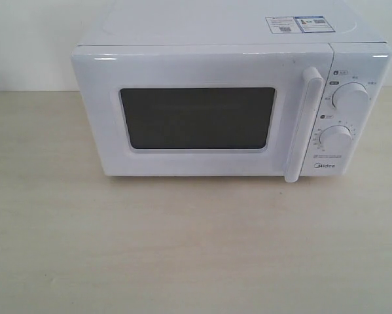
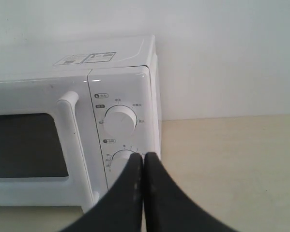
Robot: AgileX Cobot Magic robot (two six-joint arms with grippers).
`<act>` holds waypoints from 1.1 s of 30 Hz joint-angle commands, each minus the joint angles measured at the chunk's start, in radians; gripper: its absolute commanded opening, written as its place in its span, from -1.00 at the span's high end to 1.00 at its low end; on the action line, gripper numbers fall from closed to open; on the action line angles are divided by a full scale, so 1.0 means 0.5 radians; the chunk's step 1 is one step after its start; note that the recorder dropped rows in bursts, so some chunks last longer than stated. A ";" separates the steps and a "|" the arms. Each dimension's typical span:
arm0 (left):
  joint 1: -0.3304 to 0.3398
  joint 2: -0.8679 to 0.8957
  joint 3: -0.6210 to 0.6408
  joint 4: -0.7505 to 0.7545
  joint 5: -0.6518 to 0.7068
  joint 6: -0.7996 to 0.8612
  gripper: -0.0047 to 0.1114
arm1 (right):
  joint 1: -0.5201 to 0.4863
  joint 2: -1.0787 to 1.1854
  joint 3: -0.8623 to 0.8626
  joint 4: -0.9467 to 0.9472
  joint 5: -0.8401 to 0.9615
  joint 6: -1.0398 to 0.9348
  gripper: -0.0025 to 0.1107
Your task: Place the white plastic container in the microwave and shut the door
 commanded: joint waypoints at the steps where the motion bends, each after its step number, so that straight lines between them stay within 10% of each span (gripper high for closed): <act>1: -0.004 -0.010 0.015 0.000 0.004 -0.017 0.84 | -0.005 -0.010 0.013 -0.022 0.007 -0.162 0.96; 33: -0.004 -0.010 0.015 0.001 -0.001 -0.017 0.84 | -0.005 -0.372 0.372 -0.081 0.364 -0.065 0.96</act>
